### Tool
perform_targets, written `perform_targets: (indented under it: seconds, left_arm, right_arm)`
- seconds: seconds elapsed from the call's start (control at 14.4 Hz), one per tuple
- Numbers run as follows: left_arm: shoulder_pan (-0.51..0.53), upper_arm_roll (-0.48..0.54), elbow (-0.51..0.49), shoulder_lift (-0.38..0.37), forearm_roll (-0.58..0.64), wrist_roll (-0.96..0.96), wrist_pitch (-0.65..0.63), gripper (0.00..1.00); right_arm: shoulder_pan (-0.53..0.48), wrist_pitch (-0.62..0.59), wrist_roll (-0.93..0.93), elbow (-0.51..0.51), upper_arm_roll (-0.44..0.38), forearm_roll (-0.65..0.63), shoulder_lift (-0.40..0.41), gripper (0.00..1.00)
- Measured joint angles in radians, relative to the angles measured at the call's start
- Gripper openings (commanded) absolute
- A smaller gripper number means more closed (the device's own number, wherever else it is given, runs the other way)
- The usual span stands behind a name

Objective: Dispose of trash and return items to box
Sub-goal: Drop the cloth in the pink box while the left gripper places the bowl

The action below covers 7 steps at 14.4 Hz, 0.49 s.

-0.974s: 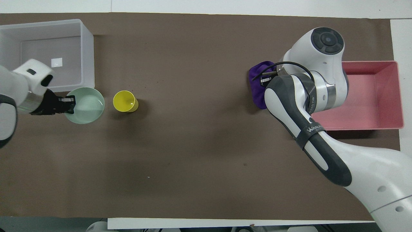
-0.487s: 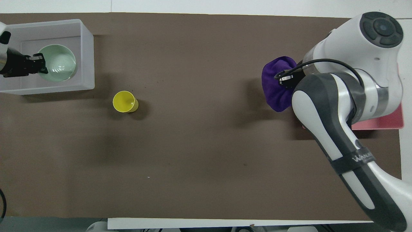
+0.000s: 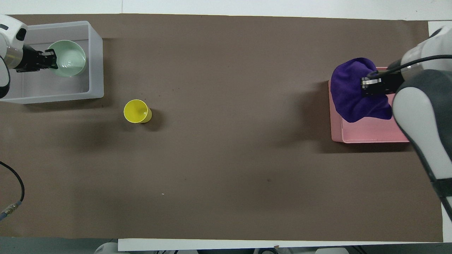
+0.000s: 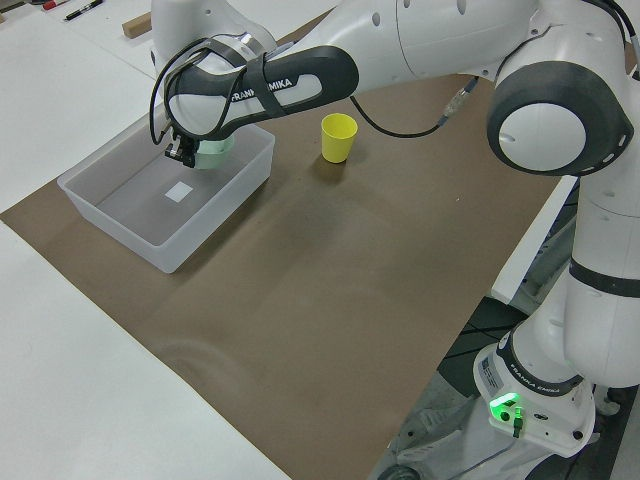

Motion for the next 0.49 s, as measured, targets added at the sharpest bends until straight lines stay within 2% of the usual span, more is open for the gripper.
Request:
perform_targets:
  seconds: [0.28, 0.49]
  left_arm:
    - [0.001, -0.002, 0.030, -0.023, 0.000, 0.003, -0.054, 1.00]
    - [-0.012, -0.014, 0.060, -0.133, 0.000, 0.003, -0.204, 1.00]
  right_arm:
    - [-0.142, 0.001, -0.110, -0.044, -0.002, 0.000, -0.002, 0.00]
    - [-0.184, 0.067, -0.137, -0.108, -0.002, 0.000, -0.002, 0.00]
